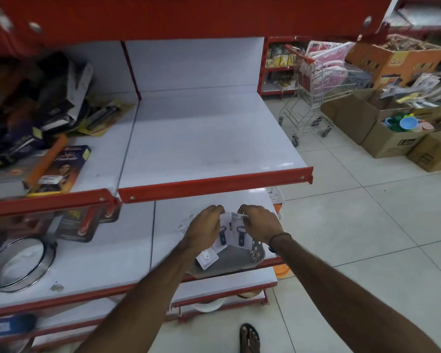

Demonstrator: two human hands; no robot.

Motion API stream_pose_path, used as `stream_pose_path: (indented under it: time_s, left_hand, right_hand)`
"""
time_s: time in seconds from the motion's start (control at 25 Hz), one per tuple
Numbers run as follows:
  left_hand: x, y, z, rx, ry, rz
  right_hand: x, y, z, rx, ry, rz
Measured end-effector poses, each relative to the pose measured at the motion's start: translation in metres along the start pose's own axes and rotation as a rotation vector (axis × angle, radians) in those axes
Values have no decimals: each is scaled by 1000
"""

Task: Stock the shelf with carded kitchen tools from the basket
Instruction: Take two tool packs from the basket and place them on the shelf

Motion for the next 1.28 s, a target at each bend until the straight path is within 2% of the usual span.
stream_pose_path:
  time_s: [0.32, 0.52, 0.72, 0.84, 1.0, 1.08, 1.28]
  left_hand:
    - [33, 148, -30, 78, -237, -334]
    - [5, 235, -33, 44, -274, -455]
    - [-42, 272, -13, 118, -85, -403]
    - [-62, 276, 4, 46, -24, -477]
    - [-82, 253, 28, 41, 32, -387]
    - [-87, 237, 39, -53, 20, -359]
    - [-92, 218, 58, -161, -15, -358]
  right_hand:
    - [29, 117, 72, 41, 299, -416]
    - [-8, 181, 115, -124, 305, -532]
    - [-74, 212, 147, -331, 302, -436]
    - [-110, 207, 152, -384, 248, -354]
    - [-145, 180, 147, -228, 215, -289]
    - [-152, 158, 145, -160, 230, -250]
    - [-164, 131, 145, -117, 221, -260]
Point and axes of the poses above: each hand's wrist, its own x-axis away from the middle knuckle, its own y-axis out of the back of the hand, z = x × y, the point moved 2 cm from there along -x, towards the middle knuckle, and after that the axes turned 1 degree about x, right-handed, at the moved point
